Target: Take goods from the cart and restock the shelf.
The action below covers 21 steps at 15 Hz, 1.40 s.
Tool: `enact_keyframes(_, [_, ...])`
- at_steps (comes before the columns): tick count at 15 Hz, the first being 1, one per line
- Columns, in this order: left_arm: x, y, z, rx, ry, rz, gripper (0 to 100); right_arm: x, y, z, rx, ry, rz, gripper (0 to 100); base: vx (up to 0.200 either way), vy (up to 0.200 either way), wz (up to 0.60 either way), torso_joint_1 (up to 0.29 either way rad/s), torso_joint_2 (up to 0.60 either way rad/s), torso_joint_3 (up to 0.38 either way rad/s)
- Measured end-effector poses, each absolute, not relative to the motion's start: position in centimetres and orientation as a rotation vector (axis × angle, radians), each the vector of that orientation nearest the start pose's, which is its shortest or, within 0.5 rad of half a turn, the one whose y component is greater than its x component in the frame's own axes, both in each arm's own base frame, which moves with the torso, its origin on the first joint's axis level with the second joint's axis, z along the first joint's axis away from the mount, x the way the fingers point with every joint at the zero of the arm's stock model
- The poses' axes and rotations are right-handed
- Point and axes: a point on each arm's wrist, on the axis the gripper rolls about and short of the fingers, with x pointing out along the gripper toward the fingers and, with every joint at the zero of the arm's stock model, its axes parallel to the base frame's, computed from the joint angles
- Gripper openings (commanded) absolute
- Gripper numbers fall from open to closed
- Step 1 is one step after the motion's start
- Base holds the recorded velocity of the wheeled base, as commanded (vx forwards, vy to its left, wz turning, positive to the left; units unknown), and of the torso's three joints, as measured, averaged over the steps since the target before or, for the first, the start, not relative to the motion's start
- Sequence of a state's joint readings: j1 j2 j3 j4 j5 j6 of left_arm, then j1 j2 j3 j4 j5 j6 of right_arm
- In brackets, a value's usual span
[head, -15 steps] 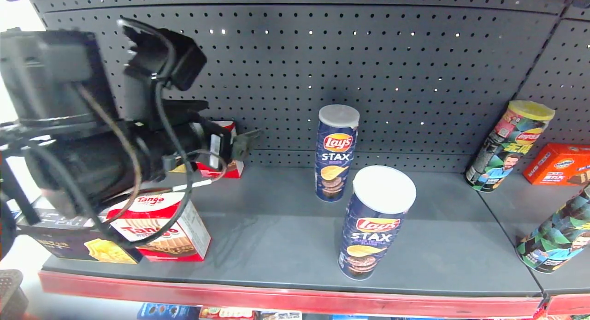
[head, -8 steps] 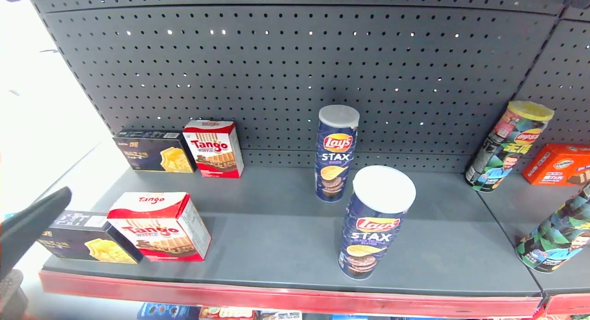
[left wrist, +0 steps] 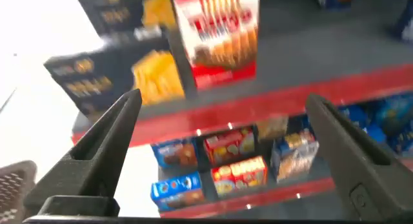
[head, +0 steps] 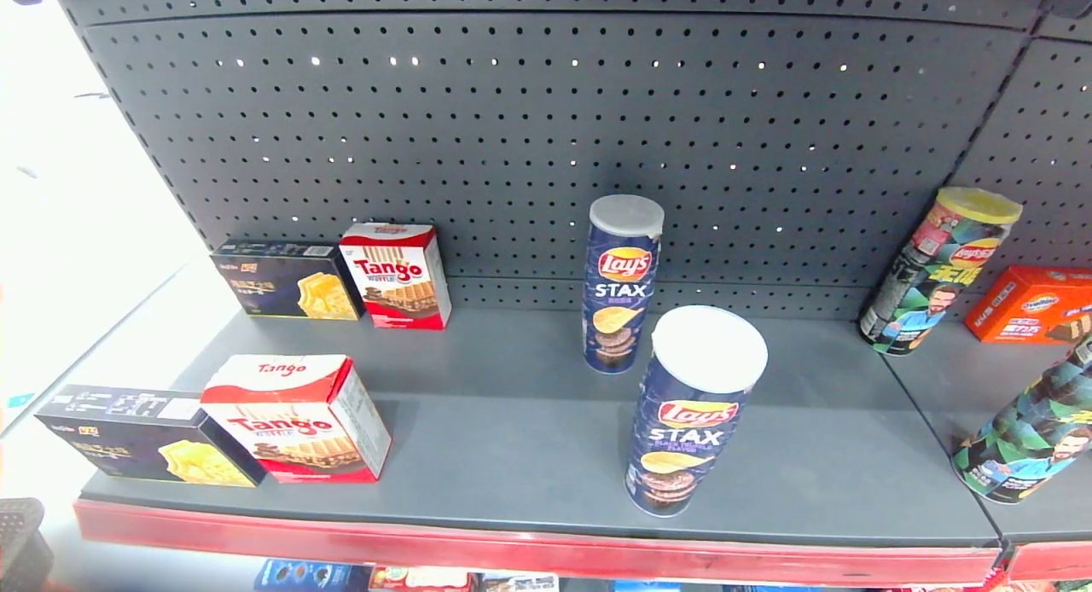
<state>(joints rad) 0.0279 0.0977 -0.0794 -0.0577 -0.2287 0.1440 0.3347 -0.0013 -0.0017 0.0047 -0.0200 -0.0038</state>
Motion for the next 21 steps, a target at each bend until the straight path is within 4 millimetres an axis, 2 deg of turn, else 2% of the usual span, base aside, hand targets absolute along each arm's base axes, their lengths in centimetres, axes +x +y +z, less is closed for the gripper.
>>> enact_keyframes(1, [-2.0,-0.5,9.3,0.147,-0.043,-0.206,100,-2.2,-0.8,7.5,-0.004,0.001,0.315,100,0.000,0.000,0.00,0.000,0.00,0.000])
enact_keyframes(4, [-2.3,-0.4,8.3,0.107,-0.055,-0.177,100,-2.2,-0.8,7.5,-0.004,0.001,0.315,100,0.000,0.000,0.00,0.000,0.00,0.000])
enact_keyframes(9, [-2.4,-0.5,8.2,0.084,-0.068,-0.220,100,-2.2,-0.8,7.5,-0.005,0.001,0.315,100,0.000,0.000,0.00,0.000,0.00,0.000])
enact_keyframes(11, [-2.3,-0.3,8.1,0.087,-0.061,-0.133,100,-2.2,-0.8,7.5,-0.005,0.001,0.316,100,0.000,0.000,0.00,0.000,0.00,0.000])
enact_keyframes(13, [-2.3,0.1,7.6,0.064,-0.006,0.052,100,-2.2,-0.8,7.5,-0.005,0.001,0.316,100,0.000,0.000,0.00,0.000,0.00,0.000])
enact_keyframes(14, [-2.3,0.2,7.6,0.056,0.004,0.087,100,-2.2,-0.8,7.5,-0.004,0.001,0.316,100,0.000,0.000,0.00,0.000,0.00,0.000])
enact_keyframes(16, [-2.3,0.1,7.6,0.030,-0.004,0.039,100,-2.2,-0.8,7.5,-0.005,0.001,0.315,100,0.000,0.000,0.00,0.000,0.00,0.000])
enact_keyframes(21, [-2.3,0.1,7.6,-0.002,-0.005,0.042,100,-2.2,-0.8,7.5,-0.007,0.000,0.316,100,0.000,0.000,0.00,0.000,0.00,0.000])
